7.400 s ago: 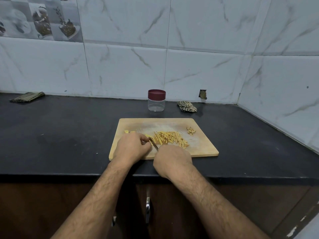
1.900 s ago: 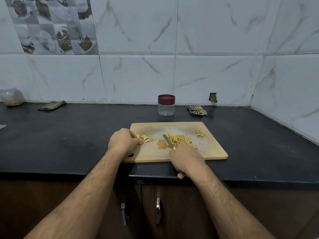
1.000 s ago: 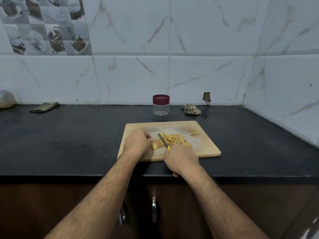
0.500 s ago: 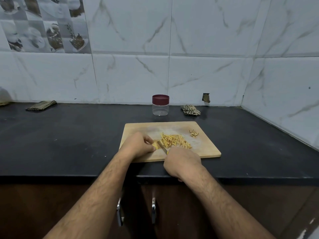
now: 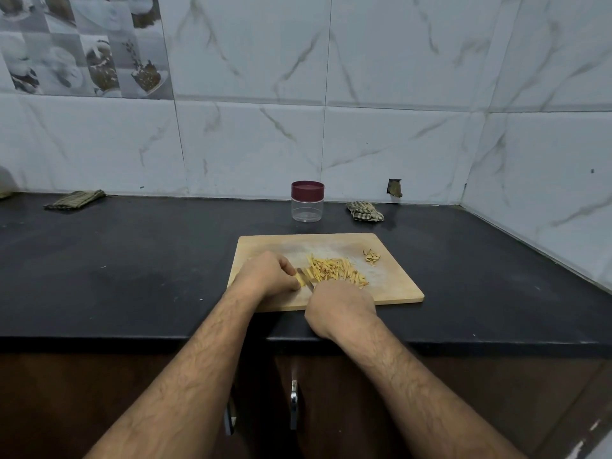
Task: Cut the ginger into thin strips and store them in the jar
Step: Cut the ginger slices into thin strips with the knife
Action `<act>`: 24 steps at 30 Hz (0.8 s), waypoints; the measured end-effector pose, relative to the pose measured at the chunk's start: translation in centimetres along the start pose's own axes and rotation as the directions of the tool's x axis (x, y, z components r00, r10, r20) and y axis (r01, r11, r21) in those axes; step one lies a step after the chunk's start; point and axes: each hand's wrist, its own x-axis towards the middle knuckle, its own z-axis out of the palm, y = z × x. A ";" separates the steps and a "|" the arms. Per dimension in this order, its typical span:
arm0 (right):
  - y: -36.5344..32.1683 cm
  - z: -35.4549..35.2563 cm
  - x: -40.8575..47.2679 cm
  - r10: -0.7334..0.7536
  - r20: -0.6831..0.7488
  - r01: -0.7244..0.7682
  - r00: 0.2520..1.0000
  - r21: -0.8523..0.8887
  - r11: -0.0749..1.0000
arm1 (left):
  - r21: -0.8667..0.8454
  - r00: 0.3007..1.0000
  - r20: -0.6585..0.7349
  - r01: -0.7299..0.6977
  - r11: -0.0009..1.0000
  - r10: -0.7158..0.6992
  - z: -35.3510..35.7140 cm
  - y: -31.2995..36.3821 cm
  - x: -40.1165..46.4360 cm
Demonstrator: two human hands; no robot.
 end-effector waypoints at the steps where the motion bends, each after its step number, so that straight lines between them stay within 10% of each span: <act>1: 0.0 0.0 0.0 0.000 -0.002 0.000 1.000 0.003 1.000 | 0.002 1.000 0.005 0.000 1.000 0.000 0.0 0.0 0.0; 24: 1.4 0.9 -3.2 0.046 0.072 -0.045 0.996 -0.020 0.999 | -0.012 1.000 0.021 0.011 1.000 -0.010 0.0 -0.1 0.5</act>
